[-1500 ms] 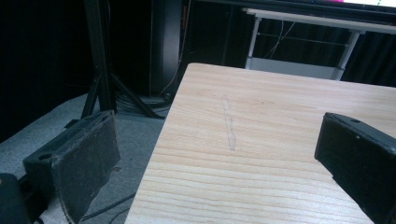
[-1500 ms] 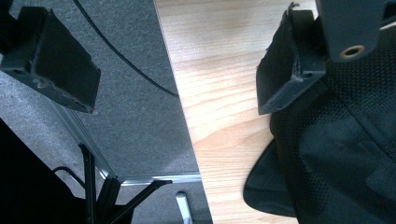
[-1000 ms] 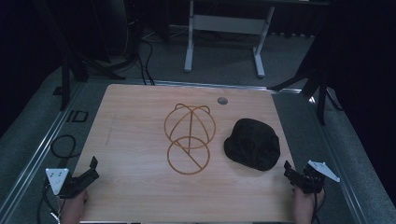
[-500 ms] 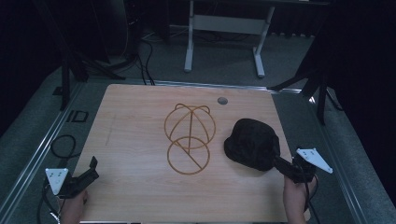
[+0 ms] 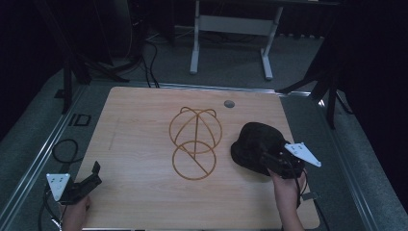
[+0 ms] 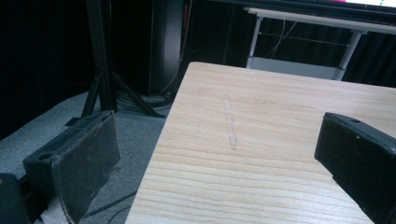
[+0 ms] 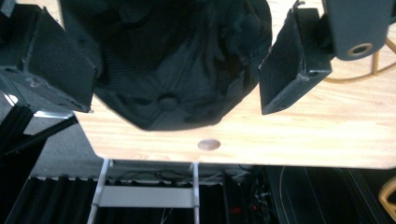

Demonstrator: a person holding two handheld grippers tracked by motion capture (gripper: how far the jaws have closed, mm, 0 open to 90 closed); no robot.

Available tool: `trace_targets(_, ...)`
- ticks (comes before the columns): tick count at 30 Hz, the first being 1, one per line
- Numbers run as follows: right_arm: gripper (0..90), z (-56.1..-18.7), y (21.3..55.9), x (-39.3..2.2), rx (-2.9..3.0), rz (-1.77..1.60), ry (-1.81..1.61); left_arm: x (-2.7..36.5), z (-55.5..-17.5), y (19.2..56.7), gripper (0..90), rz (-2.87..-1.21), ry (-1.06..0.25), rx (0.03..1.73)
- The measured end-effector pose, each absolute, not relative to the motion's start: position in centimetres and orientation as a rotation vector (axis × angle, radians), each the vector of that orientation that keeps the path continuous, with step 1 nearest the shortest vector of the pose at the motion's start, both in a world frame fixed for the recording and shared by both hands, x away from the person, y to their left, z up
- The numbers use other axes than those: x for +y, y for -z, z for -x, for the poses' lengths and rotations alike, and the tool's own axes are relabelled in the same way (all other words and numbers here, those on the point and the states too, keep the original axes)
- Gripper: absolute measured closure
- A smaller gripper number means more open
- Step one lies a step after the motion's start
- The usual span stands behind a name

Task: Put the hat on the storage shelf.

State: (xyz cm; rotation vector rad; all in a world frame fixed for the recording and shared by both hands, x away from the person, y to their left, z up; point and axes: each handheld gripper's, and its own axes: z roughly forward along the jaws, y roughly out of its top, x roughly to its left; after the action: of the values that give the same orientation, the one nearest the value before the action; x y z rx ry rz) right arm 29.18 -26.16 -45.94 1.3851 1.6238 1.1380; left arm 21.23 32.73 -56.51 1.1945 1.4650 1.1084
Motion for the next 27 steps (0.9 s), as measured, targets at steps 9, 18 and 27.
trace_targets(9, 18.1, -30.5, 48.3, -24.7, 1.628, -1.480, -1.066, 32.8, -21.2, 56.5, 0.5, -1.195, -1.107, 1.462)
trace_targets(18, 30.7, -31.3, 50.2, -24.1, 1.588, -1.569, -1.016, 32.7, -21.2, 56.5, 0.5, -1.195, -1.107, 1.461)
trace_targets(27, 48.8, -32.0, 51.8, -24.3, 1.612, -1.620, -0.948, 32.7, -21.2, 56.5, 0.5, -1.196, -1.108, 1.465)
